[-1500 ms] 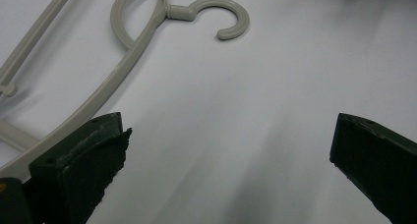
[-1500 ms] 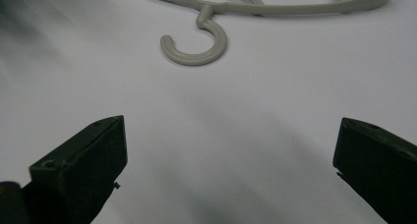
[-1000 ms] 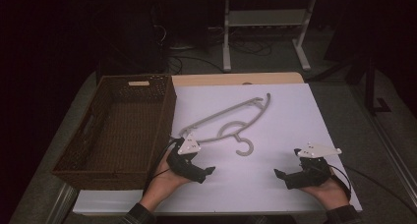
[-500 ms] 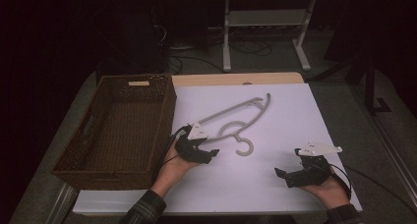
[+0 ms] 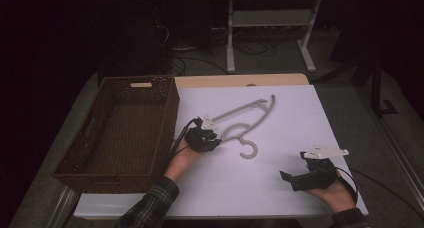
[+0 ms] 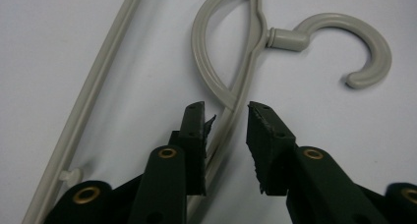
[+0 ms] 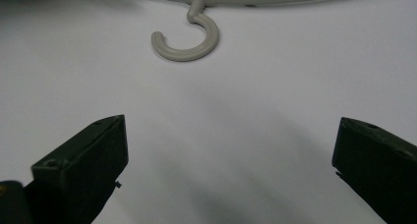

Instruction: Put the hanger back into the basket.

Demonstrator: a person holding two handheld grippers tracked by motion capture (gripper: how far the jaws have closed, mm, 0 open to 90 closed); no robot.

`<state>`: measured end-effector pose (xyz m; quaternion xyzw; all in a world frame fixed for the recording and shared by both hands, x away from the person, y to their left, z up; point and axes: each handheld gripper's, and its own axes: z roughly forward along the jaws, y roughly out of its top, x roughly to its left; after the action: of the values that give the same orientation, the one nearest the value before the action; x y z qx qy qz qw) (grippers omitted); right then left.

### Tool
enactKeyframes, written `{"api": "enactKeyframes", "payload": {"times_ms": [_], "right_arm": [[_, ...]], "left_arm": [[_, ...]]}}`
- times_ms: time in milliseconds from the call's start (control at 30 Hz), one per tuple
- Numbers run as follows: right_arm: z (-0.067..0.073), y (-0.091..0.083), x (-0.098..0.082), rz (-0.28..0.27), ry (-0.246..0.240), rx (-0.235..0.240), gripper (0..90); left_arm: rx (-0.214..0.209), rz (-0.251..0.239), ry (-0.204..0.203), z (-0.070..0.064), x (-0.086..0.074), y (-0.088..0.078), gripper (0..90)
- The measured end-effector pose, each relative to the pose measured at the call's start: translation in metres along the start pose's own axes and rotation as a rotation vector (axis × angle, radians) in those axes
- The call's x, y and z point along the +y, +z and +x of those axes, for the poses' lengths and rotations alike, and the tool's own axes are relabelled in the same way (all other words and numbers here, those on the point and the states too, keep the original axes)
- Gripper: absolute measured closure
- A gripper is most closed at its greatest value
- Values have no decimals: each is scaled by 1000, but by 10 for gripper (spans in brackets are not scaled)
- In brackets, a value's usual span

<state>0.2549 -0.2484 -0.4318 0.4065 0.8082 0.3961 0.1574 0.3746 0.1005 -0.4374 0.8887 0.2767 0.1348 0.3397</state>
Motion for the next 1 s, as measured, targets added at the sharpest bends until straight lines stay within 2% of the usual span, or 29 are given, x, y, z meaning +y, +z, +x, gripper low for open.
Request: {"api": "enactKeyframes", "payload": {"times_ms": [100, 300, 467, 633, 800, 933, 1000], "right_arm": [[-1, 0, 0, 1, 2, -1, 1], [-1, -1, 0, -7, 8, -7, 1], [-2, -2, 0, -11, 12, -12, 1], [-2, -2, 0, -11, 15, -13, 1], [-3, -2, 0, -11, 15, -15, 1], [-3, -2, 0, -12, 17, -17, 1], [-3, -2, 0, -14, 15, -19, 1]], "left_arm": [[-25, 9, -17, 3, -3, 4, 692], [-27, 23, -16, 4, -4, 7, 733], [-70, 20, -28, 2, -2, 6, 757], [-112, 21, -22, -7, 0, 8, 774], [-176, 27, -17, -18, 3, 10, 792], [-221, 34, 18, -35, 7, 13, 807], [-222, 38, 27, -40, 9, 15, 807]]}}
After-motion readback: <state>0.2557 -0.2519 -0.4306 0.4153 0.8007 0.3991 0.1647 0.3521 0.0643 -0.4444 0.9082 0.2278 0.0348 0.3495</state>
